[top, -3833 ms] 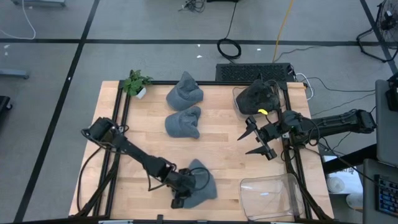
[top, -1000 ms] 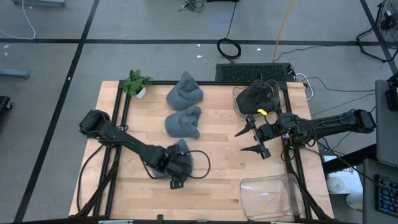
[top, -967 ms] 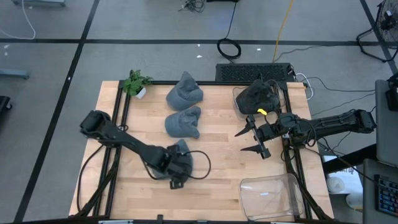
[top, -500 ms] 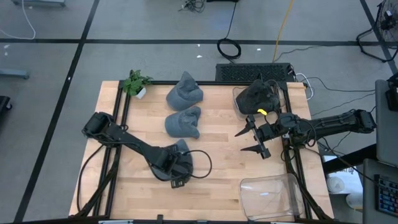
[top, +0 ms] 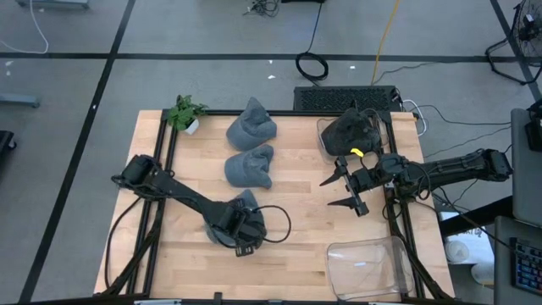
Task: Pick & Place hat
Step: Put the bottom gray cap into the bottom transparent bin
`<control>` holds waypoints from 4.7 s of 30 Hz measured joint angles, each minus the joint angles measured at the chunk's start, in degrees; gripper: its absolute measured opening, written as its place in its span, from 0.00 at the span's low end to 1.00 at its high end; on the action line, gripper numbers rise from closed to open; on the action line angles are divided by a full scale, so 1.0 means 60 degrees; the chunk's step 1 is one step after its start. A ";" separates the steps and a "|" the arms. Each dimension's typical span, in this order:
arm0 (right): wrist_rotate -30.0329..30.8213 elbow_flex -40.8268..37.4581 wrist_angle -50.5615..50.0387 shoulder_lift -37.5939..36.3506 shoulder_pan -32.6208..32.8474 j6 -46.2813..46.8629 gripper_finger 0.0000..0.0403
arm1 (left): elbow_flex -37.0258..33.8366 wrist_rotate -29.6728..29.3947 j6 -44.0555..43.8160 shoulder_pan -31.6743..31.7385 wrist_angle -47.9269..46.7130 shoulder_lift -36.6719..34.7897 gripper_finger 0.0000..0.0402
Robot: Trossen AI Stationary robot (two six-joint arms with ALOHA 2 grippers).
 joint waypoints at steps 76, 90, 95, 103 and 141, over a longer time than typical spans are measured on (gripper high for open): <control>-0.0004 0.0007 -0.0036 0.0003 -0.0003 0.0004 0.67 | 0.0012 0.1136 0.0183 0.0465 0.0062 0.0531 0.04; -0.0004 0.0007 -0.0094 0.0003 0.0000 0.0004 0.67 | 0.0012 0.1204 0.0420 0.0500 0.0066 0.0531 0.04; -0.0004 0.0007 -0.0098 0.0003 0.0000 0.0004 0.67 | 0.0012 0.1204 0.0424 0.0500 0.0066 0.0531 0.06; -0.0004 0.0007 -0.0098 0.0003 -0.0001 0.0004 0.67 | 0.0012 0.1215 0.0424 0.0500 0.0066 0.0531 0.05; 0.0000 0.0007 -0.0069 0.0000 -0.0002 0.0106 0.67 | 0.0471 0.0402 0.0745 0.0432 -0.0203 -0.0360 0.02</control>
